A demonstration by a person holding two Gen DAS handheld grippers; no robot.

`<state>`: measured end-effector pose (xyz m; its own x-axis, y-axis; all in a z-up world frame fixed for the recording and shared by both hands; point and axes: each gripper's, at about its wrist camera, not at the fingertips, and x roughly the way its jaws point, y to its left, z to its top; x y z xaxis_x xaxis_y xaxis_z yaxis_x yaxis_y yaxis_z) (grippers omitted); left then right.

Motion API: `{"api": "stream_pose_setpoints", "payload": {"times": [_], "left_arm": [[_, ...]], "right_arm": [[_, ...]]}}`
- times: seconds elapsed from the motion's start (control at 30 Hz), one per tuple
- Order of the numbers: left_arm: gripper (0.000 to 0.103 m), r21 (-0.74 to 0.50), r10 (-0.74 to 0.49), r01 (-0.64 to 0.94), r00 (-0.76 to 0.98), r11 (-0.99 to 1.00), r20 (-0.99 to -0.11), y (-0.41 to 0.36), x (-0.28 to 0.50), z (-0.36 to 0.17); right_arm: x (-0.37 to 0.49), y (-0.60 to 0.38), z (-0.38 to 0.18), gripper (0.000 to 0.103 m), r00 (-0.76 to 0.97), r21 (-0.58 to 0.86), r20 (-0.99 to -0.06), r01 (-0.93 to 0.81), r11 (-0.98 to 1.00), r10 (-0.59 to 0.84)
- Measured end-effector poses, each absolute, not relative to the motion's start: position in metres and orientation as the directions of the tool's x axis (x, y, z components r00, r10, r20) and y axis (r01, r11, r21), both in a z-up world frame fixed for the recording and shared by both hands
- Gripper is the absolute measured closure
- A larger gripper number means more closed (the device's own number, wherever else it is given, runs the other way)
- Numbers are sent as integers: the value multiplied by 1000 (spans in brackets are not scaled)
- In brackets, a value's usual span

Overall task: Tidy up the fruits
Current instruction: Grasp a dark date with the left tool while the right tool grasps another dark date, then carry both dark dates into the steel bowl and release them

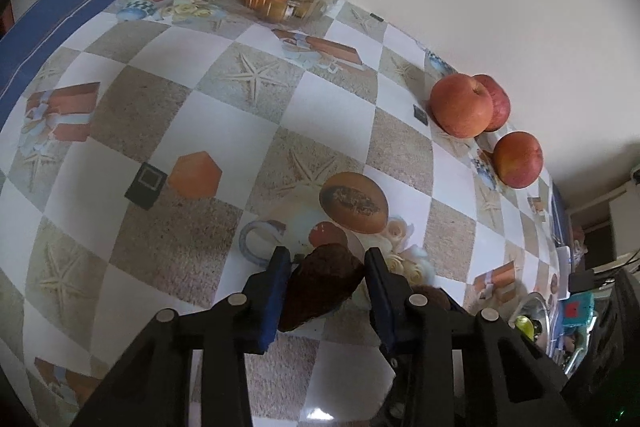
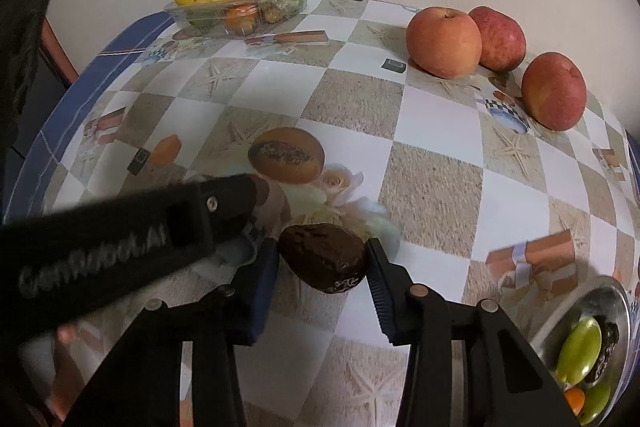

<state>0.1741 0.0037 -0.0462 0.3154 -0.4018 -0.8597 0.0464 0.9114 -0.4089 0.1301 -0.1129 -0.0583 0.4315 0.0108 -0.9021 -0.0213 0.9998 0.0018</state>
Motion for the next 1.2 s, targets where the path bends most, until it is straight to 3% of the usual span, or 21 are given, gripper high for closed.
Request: {"api": "stream_pose_setpoints", "payload": {"times": [0.27,0.5,0.83,1.0,1.2], "left_arm": [[62,-384,-384,77,366,920,-848,15,141,-13],[62,-439,-437,82,362,895,-824,17,106,6],[62,-414,-426,115,379,903,-822,8,86,18],[62,-389,-438,203,351,898,-828,-26,79,22],[62,-367,-487,398,260,841,-834,-98,49,22]], "right_arm": [[87,-120,-20,58,460,42,-888,8,999,33],[34,-132,10,58,479,87,-876,69,994,43],[-15,-195,3,58,442,118,-897,228,967,5],[-28,-255,-2,58,406,91,-911,369,925,-73],[-41,-293,-10,58,374,120,-925,455,883,-67]]}}
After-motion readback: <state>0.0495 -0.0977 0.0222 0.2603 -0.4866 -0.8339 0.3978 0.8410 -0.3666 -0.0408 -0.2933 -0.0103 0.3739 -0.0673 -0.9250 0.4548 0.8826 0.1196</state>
